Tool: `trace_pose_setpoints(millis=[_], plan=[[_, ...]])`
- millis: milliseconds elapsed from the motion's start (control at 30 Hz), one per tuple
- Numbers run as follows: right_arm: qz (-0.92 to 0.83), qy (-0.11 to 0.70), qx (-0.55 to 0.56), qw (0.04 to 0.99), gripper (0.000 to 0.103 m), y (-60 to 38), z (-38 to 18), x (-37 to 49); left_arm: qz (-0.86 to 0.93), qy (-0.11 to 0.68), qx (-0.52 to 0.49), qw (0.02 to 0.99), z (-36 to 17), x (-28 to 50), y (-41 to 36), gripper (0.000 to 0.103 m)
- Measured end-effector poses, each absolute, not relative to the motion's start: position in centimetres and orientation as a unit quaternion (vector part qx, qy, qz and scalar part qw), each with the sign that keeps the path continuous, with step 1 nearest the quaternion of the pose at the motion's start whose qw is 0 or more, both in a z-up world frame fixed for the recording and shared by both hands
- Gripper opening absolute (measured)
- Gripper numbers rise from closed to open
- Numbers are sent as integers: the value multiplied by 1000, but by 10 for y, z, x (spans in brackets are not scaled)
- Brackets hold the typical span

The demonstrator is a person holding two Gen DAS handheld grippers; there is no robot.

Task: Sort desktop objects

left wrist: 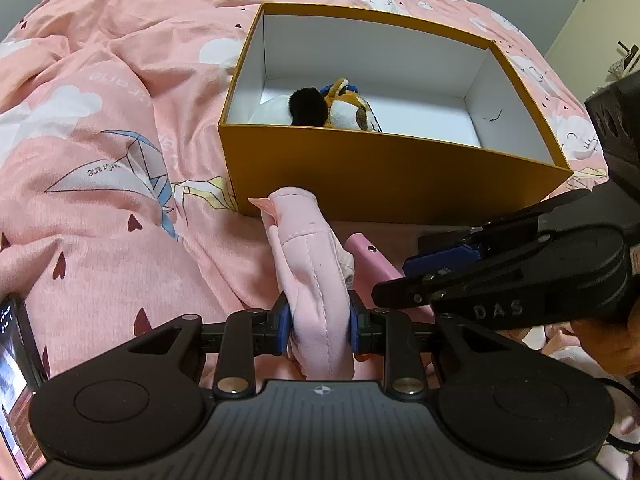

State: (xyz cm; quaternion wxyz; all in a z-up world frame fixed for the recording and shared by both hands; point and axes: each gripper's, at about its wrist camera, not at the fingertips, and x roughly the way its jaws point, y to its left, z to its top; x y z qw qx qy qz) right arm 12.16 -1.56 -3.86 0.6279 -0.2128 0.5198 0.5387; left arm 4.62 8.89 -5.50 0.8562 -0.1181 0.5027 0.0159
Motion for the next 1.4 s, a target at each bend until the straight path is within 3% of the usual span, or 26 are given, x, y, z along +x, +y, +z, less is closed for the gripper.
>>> trace_pose_setpoints(millis=[133, 233, 433, 533, 633, 667, 700, 867, 1167, 1400], plan=[[534, 513, -226, 633, 36, -14, -43, 119, 18, 503, -112, 857, -55, 49, 87, 31], [531, 509, -236, 635, 24, -13, -45, 119, 17, 505, -113, 856, -55, 50, 86, 33], [526, 504, -231, 645, 22, -18, -42, 119, 14, 520, -102, 848, -57, 49, 82, 37], [523, 504, -224, 650, 22, -21, -41, 121, 10, 530, -85, 844, -59, 48, 76, 50], [522, 501, -221, 654, 22, -23, -40, 120, 7, 542, -68, 837, -62, 47, 73, 51], [522, 500, -220, 655, 22, -23, -40, 120, 8, 546, -66, 835, -63, 47, 73, 49], [522, 498, -220, 657, 22, -24, -39, 119, 9, 549, -67, 833, -64, 46, 73, 36], [522, 489, -204, 668, 21, -31, -33, 120, 14, 514, -63, 855, -41, 32, 81, 28], [520, 474, -155, 693, 20, -47, -16, 130, -13, 514, -2, 858, 13, 39, 91, 27], [536, 465, -143, 690, 19, -48, -12, 124, -75, 584, 7, 808, -18, 80, 83, 28]])
